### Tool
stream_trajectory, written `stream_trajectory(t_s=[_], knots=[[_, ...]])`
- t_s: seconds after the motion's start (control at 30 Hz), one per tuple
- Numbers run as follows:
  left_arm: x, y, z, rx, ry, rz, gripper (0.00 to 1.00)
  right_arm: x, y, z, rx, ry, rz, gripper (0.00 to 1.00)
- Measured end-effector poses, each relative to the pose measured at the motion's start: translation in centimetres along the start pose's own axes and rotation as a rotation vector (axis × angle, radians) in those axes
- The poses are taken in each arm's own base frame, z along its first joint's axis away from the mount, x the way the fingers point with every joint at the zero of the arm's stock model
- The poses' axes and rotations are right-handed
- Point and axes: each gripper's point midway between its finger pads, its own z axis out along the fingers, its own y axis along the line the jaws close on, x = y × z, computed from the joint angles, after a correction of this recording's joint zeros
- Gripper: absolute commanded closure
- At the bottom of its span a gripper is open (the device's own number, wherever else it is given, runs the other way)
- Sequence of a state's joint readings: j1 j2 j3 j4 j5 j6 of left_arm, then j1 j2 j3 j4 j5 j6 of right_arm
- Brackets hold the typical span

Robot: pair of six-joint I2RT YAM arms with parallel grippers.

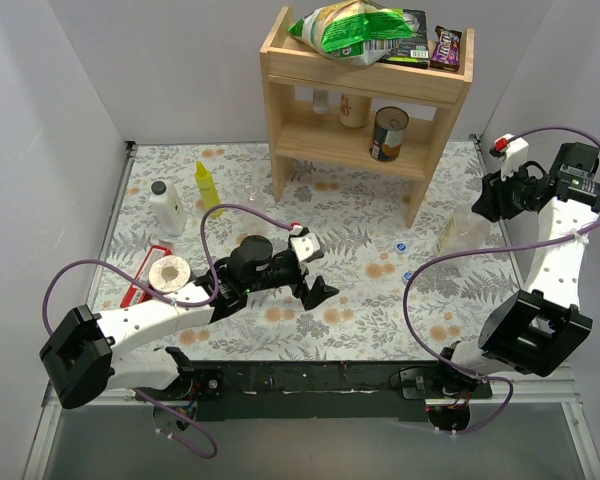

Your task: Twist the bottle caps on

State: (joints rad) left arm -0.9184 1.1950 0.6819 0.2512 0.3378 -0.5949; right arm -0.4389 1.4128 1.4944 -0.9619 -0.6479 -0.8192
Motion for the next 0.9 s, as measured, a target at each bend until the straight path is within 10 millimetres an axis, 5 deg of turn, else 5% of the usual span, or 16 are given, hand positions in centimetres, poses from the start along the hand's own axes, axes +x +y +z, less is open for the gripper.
stream_trajectory(t_s=[0.17,0.3,0.9], knots=[[0.0,0.0,0.0,-0.001,0.004,0.000,0.02,0.9,0.0,0.7,-0.005,0.011,0.007,0.85],[-0.1,0.0,0.0,-0.001,0.001,0.004,0.02,1.5,-0.1,0.9,-0.003,0.022,0.011,0.67],[0.2,0.0,0.1,0.006,0.007,0.002,0.02,1.3,-1.0,1.2,0.038,0.009,0.034,0.31]])
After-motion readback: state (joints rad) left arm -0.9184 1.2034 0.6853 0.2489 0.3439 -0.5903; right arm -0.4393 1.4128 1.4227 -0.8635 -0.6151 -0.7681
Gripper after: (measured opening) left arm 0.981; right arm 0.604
